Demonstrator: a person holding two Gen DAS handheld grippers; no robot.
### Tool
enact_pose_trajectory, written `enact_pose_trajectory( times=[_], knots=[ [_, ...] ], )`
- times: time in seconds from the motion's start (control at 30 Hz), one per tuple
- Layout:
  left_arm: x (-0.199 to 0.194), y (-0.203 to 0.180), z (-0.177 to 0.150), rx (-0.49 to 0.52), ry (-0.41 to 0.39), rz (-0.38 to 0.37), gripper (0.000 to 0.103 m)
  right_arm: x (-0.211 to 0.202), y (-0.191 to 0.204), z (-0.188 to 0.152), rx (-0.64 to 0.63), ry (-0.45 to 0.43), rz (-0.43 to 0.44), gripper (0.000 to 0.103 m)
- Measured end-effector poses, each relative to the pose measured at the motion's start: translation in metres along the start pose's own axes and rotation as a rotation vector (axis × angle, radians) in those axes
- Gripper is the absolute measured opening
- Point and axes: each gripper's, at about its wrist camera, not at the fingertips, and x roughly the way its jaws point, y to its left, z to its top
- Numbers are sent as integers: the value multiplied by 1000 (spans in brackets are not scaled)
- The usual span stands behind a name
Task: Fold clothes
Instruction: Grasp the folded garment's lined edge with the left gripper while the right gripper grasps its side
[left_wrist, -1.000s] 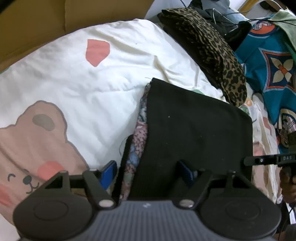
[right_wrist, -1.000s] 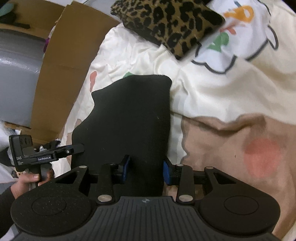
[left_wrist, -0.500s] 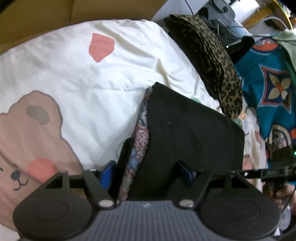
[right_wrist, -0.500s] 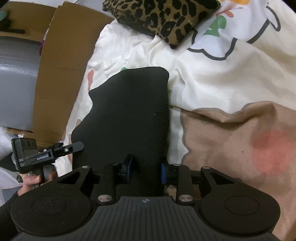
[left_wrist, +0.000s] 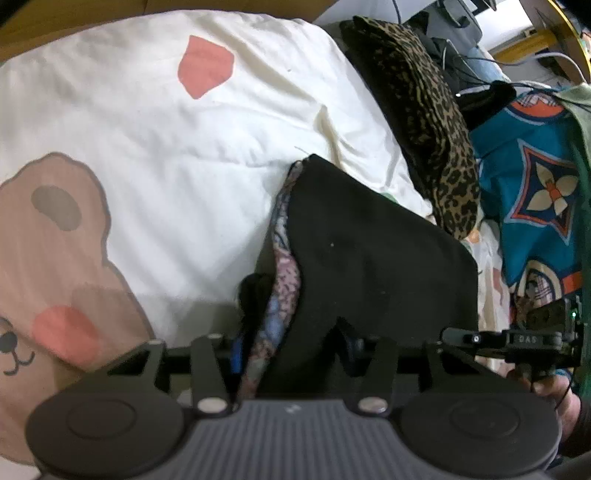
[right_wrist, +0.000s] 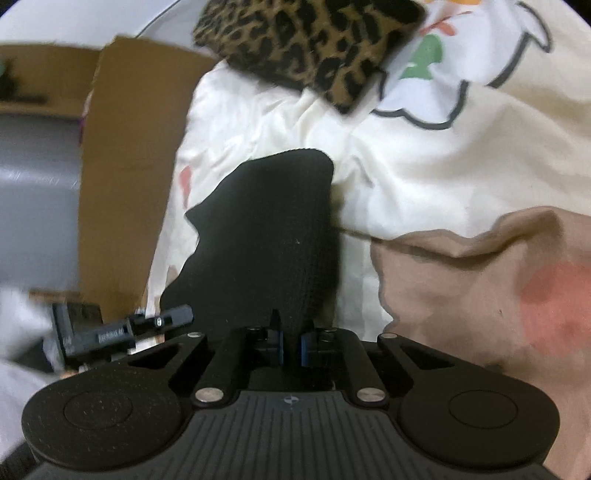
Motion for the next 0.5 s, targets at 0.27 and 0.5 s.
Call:
enact_pose_trajectory(
  times=[0.27,0.5],
  knots=[
    [-1,-5,-6,-53,6,-71,36,-17,19,24,-54,-36,-57,6],
    [8,-11,-8,-19,-16,-42,59,-16,10,32,-70,-41,-82,11]
  ],
)
